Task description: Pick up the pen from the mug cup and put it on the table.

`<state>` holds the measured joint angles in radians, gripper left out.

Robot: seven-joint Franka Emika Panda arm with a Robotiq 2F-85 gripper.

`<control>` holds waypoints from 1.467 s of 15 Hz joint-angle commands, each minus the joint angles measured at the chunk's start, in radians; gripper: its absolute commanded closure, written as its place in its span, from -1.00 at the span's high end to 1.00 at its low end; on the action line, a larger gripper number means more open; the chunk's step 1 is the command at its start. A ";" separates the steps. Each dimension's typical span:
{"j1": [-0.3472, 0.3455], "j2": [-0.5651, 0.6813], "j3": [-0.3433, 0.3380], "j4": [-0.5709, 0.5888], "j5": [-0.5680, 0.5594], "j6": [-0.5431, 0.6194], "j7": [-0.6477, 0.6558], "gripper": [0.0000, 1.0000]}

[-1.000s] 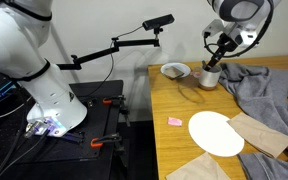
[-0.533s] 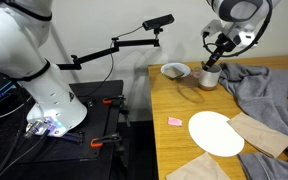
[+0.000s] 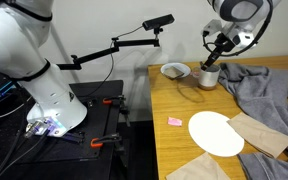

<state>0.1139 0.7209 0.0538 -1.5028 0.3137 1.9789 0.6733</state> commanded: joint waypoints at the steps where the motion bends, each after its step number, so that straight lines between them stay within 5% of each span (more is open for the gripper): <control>1: 0.003 0.026 -0.001 0.050 0.008 -0.061 -0.006 -0.33; 5: 0.003 0.040 -0.001 0.073 0.008 -0.091 -0.006 -0.74; 14: -0.006 -0.007 -0.001 0.073 0.025 -0.146 0.009 -0.89; 22: -0.004 -0.190 -0.005 0.012 0.025 -0.300 -0.011 -0.89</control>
<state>0.1085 0.6354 0.0542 -1.4270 0.3344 1.7262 0.6734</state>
